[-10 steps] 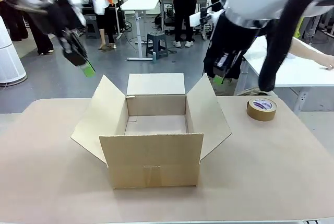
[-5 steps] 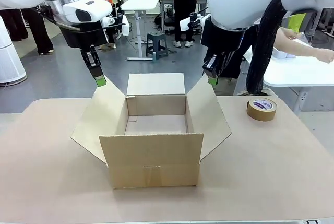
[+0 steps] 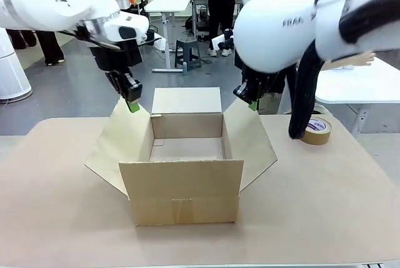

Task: Wrap the clocks to prevent damage.
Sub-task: Open the side flaps of the Package Box.

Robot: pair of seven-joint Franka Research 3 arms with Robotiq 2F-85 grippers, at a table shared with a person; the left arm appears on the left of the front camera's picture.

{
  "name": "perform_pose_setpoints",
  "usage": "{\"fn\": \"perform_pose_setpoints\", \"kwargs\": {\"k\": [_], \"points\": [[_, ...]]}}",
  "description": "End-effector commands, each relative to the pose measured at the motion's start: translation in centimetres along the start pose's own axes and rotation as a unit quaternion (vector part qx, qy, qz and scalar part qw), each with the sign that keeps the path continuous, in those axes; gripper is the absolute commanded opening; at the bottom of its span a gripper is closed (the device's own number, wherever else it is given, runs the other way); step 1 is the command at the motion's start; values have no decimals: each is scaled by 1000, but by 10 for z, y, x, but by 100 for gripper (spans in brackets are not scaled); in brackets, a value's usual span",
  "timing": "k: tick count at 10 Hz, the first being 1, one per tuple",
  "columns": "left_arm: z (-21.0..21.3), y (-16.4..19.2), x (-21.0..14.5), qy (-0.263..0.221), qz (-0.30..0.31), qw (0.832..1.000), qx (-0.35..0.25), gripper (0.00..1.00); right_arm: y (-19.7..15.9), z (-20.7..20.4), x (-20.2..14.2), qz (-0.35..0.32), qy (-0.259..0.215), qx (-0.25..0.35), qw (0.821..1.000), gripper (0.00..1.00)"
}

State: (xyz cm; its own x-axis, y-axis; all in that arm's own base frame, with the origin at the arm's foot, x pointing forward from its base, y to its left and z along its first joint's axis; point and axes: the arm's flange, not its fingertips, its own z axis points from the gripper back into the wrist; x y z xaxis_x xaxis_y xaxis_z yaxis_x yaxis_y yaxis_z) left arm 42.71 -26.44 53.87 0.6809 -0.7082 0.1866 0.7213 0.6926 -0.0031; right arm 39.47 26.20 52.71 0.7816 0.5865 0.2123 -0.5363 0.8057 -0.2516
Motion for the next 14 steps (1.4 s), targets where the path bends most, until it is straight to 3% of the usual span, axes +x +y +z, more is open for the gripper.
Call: {"fn": "perform_pose_setpoints", "kwargs": {"k": [1, 4, 5, 11, 14], "points": [[-4, -6, 5, -4, 78, 996, 42, 1, 5, -19, 7, -67, 14, -43, 997, 1], [-21, -9, 4, 26, 118, 983, 137, 1, 8, -42, 7, -82, 17, -44, 996, 1], [-27, -7, 3, 39, 118, 982, 144, 1, 5, -48, 6, -87, 20, -38, 995, 1], [-69, 37, -14, 69, 177, 976, 106, 1, -16, -92, -11, -115, 45, -21, 992, 1], [-88, 50, -19, 47, 220, 971, 85, 1, -22, -115, -17, -142, 46, -5, 989, 1]]}}
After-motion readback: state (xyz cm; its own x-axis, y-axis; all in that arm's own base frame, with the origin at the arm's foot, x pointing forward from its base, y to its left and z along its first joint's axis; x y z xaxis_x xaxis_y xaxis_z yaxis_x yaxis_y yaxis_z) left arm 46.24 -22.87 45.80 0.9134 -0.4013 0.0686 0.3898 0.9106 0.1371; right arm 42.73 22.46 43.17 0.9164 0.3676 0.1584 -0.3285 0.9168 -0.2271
